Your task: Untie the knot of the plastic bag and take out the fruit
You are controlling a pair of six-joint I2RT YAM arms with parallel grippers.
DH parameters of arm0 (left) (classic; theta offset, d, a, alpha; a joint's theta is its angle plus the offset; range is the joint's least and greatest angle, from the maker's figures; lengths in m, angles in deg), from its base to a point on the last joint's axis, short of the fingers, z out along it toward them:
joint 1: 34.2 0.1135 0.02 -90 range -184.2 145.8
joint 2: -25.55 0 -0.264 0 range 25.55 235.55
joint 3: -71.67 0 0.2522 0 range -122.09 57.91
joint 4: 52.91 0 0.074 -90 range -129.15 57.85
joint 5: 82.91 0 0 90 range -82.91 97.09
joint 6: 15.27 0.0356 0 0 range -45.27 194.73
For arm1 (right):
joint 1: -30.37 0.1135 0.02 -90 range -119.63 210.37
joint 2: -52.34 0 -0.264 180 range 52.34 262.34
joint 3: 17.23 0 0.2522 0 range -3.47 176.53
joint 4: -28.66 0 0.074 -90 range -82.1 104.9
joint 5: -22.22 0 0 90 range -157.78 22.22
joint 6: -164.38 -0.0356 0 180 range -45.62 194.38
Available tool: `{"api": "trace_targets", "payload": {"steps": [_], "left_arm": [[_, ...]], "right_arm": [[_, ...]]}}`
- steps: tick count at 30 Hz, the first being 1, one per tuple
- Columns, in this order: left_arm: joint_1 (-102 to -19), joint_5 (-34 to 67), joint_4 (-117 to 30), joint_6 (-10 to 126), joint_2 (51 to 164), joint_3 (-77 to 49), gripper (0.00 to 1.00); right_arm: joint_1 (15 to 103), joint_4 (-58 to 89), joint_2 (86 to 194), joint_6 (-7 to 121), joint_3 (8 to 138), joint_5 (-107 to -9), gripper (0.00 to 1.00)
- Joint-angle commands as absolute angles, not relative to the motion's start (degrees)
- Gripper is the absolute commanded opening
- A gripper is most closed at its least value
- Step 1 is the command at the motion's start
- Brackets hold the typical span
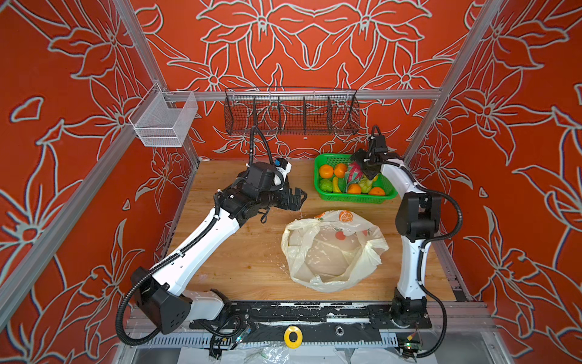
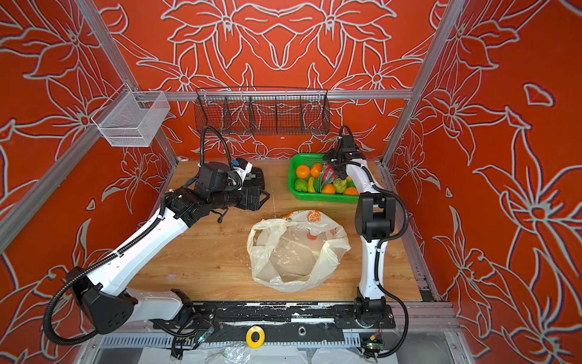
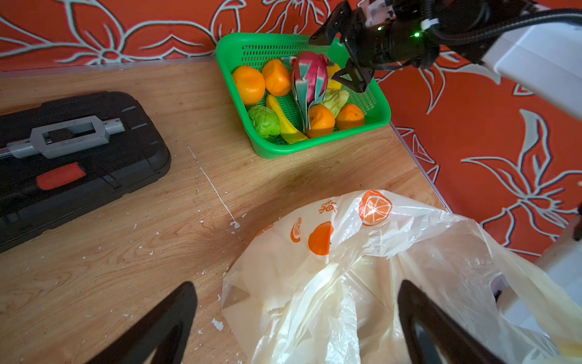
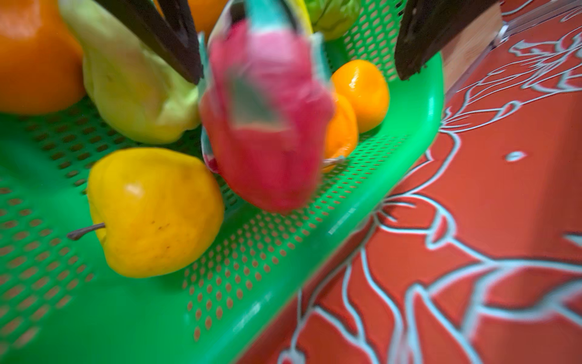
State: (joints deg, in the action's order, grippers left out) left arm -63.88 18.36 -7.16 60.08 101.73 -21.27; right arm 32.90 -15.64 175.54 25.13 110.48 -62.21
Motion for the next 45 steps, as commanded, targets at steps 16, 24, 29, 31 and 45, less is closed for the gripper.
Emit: {"api": "trace_targets", "payload": {"steps": [16, 24, 29, 31, 45], "left_arm": [[-61.82, -11.11, -12.88, 57.55, 82.8, -0.17, 0.98], [-53.08, -10.13, -17.21, 57.92, 74.17, 12.46, 0.98], [-49.47, -8.5, -21.06, 66.15, 75.15, 18.18, 0.98], [-48.59, -9.63, -22.92, 68.37, 75.34, 20.5, 0.98], [-39.91, -0.82, -31.83, 69.5, 74.88, 30.94, 0.98]], "right_arm": [[32.24, -0.3, 127.81, 55.44, 62.14, -76.09, 0.97], [32.21, 11.48, 114.43, 61.22, 36.58, -85.96, 0.97], [32.06, 20.71, 117.23, 68.55, 27.35, -87.27, 0.97], [31.58, 26.39, 121.05, 69.17, 25.79, -85.74, 0.97], [30.71, 59.84, 132.85, 74.21, 15.15, -69.26, 0.97]]}}
